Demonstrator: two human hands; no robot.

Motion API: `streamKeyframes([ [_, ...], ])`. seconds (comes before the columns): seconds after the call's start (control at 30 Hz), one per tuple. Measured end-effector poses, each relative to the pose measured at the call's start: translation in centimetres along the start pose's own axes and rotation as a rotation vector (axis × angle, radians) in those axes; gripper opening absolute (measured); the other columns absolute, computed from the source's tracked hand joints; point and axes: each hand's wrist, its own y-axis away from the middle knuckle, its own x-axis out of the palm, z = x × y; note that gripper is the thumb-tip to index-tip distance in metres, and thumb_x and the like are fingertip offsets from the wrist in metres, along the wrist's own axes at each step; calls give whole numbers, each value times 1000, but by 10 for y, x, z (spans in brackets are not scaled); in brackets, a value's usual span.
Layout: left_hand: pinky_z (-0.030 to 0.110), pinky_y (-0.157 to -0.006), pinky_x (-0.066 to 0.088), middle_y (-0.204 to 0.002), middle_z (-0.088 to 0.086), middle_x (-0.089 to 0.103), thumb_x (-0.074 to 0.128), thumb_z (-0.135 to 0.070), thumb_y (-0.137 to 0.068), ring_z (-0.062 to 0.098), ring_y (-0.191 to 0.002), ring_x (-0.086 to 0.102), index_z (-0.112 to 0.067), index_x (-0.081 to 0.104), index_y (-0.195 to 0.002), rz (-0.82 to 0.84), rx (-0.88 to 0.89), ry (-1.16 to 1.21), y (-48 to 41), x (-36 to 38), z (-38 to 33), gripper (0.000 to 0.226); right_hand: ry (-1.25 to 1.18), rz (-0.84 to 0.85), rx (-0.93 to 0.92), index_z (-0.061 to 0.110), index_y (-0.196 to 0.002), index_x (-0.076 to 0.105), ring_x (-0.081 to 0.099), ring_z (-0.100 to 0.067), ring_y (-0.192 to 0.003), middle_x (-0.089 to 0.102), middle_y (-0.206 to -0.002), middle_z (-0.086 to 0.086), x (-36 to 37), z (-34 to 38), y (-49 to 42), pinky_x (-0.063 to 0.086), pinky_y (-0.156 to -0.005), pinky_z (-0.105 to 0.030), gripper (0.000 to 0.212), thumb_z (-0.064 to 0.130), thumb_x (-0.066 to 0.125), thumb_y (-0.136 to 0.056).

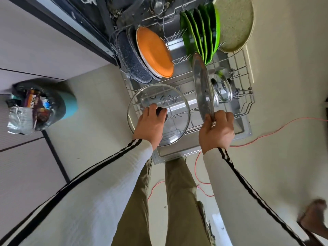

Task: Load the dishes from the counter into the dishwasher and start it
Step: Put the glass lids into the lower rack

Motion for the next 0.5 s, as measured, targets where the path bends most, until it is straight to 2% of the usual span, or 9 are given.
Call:
streamKeyframes([
  [0.17,45,-100,48,-138,18,36,73,-5,-73,37,-124,43,-16,40,-138,-4,33,5,-8,-1,-3,74,84,112,22,5,-85,59,40,-19,-56,55,-90,-12,21,-7,1,38,-58,-27,7,8,65,-88],
  [0.23,46,-99,48,-138,18,37,71,-4,-75,37,-124,42,-16,40,-138,-13,41,1,-12,-1,-2,71,101,163,40,5,-87,59,45,-23,-57,56,-92,-13,30,-6,-10,39,-60,-27,6,8,64,-88],
  [0.33,46,-99,48,-139,18,37,70,-5,-77,37,-125,42,-16,40,-138,-20,43,0,-18,0,0,69,177,280,94,5,-94,59,62,-33,-71,58,-99,-14,39,-7,-24,50,-66,-36,6,9,62,-90],
  [0.4,46,-99,49,-138,18,38,71,-5,-76,37,-125,43,-16,41,-137,-33,43,-12,-20,1,2,68,232,338,138,6,-99,59,65,-35,-82,59,-103,-14,41,-12,-32,54,-73,-43,9,10,62,-91],
  [0.5,45,-99,49,-137,18,38,71,-5,-77,36,-124,43,-16,42,-136,-41,45,-11,-21,3,4,67,378,521,199,9,-105,58,66,-35,-91,63,-102,-14,42,-24,-41,54,-78,-43,16,19,62,-94],
])
